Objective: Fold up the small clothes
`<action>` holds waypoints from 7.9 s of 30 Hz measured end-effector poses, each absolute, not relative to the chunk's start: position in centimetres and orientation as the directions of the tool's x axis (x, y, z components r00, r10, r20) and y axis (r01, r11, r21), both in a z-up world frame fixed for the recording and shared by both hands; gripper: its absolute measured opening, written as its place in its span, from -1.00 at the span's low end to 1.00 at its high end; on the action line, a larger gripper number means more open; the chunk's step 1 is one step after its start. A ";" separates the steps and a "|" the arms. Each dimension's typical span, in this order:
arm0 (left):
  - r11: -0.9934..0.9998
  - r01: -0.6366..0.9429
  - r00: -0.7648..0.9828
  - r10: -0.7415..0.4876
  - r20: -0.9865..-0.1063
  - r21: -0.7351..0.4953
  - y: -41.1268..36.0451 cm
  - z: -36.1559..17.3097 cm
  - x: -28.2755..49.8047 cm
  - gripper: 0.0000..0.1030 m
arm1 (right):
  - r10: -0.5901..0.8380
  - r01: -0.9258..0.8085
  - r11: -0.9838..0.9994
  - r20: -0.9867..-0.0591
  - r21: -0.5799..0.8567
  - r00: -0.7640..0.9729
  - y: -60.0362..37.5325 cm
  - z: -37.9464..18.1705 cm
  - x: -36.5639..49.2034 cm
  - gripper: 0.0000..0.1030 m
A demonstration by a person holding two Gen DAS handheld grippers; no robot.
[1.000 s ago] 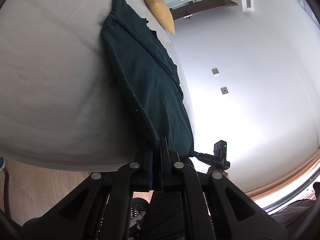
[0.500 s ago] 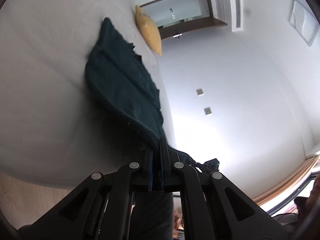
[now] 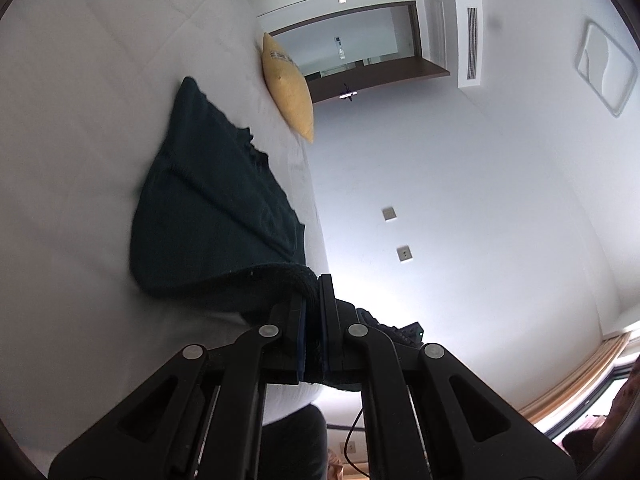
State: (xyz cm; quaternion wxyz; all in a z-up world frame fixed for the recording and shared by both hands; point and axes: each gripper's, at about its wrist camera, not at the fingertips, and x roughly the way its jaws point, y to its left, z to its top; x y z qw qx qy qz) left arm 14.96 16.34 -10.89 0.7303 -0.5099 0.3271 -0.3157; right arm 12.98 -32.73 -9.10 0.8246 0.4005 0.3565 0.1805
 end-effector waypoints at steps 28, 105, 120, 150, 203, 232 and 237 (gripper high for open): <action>0.313 -0.145 0.655 -0.680 -0.328 -0.939 18.1 -18.9 46.4 -0.89 | 0.397 0.209 0.696 -0.610 0.687 0.686 -29.9 -13.4 38.1 -0.64; 0.740 0.156 0.462 -0.640 -0.614 -0.654 4.1 -21.4 33.5 -0.35 | 0.696 0.058 0.527 -0.469 0.848 0.544 -22.1 -20.8 25.6 -0.79; 0.651 -0.034 0.642 -0.568 -0.516 -0.759 14.9 -19.7 29.2 0.41 | 0.399 0.159 0.535 -0.414 0.830 0.818 -33.4 -16.5 19.2 0.18; 0.449 -0.118 0.366 -0.809 -0.459 -0.886 13.9 -24.1 38.5 -0.39 | 0.740 -0.200 0.641 -0.525 0.741 0.421 -9.2 -12.6 32.2 0.18; 0.715 0.242 0.313 -0.697 -0.645 -0.655 -12.7 -14.5 41.0 -0.73 | 0.676 -0.160 0.724 -0.643 0.671 0.361 -16.5 -15.3 38.9 -0.69; 0.599 0.356 0.234 -0.800 -0.553 -0.717 -10.1 -9.9 39.0 0.45 | 0.642 -0.043 0.733 -0.671 0.678 0.371 -30.7 -15.2 38.3 -0.07; 0.633 0.369 0.338 -0.773 -0.536 -0.680 -3.1 -8.2 40.0 0.45 | 0.612 -0.061 0.766 -0.695 0.640 0.377 -30.8 -13.7 34.6 0.00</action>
